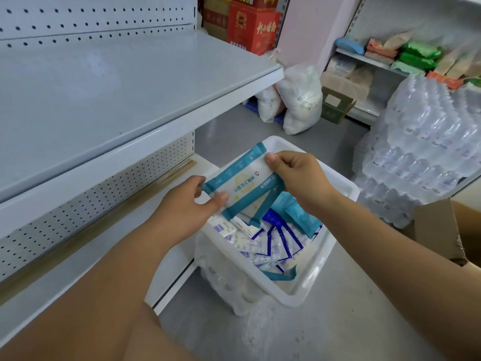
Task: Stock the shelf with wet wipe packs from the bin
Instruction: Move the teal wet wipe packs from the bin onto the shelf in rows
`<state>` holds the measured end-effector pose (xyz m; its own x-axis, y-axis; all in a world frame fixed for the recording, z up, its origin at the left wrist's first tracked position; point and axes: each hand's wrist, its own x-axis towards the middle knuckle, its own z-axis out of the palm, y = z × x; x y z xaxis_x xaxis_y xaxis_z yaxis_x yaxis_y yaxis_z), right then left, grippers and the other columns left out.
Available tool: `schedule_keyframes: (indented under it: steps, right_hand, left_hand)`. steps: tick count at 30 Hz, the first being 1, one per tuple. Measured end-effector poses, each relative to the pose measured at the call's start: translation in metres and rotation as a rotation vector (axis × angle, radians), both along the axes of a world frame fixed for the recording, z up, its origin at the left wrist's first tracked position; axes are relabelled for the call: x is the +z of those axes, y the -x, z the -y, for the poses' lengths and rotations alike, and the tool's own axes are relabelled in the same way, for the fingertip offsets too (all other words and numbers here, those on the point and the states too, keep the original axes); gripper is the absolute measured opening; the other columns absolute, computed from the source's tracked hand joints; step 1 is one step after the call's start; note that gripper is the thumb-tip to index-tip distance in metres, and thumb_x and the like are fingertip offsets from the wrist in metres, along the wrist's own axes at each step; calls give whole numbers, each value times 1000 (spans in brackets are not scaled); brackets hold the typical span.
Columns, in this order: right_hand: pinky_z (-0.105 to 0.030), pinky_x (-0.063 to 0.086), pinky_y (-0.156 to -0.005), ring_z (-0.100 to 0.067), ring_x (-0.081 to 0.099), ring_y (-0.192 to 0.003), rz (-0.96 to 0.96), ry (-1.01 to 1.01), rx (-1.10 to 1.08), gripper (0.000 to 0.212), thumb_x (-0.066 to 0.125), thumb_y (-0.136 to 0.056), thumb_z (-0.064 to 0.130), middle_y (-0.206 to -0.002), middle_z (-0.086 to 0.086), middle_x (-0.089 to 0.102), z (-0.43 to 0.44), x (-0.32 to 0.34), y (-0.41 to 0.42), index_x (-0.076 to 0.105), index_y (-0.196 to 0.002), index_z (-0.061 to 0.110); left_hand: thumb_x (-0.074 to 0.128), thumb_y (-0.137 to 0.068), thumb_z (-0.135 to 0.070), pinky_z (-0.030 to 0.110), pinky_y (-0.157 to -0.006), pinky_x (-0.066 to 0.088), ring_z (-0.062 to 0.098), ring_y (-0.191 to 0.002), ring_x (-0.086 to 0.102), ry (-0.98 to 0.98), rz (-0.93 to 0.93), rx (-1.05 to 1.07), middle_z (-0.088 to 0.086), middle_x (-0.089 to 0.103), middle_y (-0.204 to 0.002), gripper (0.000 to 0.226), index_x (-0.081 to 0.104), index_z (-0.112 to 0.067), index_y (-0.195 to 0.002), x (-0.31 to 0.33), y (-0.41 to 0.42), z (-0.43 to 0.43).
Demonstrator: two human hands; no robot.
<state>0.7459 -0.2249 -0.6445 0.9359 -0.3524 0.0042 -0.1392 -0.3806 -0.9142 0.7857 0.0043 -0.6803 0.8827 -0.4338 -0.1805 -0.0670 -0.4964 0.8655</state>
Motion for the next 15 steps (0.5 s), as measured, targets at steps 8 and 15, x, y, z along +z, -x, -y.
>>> schedule_keyframes:
  steps: [8, 15]
  right_hand:
    - [-41, 62, -82, -33, 72, -93, -28, -313, 4, 29, 61, -98, 29, -100, -17, 76, -29, 28, 1, 73, -100, 3]
    - [-32, 60, -81, -24, 73, -103, -10, -789, 112, 29, 60, -98, 30, -112, -11, 75, -53, 30, 1, 64, -114, 6]
  left_hand:
    - [67, -93, -27, 44, -86, 60, 20, -91, 75, 424, -215, 103, 2, 78, -99, 19, 69, -19, -109, 19, 10, -10]
    - [66, -93, -23, 46, -89, 58, 24, -95, 75, 671, -309, 270, 7, 77, -104, 22, 67, -11, -112, 26, 13, -19]
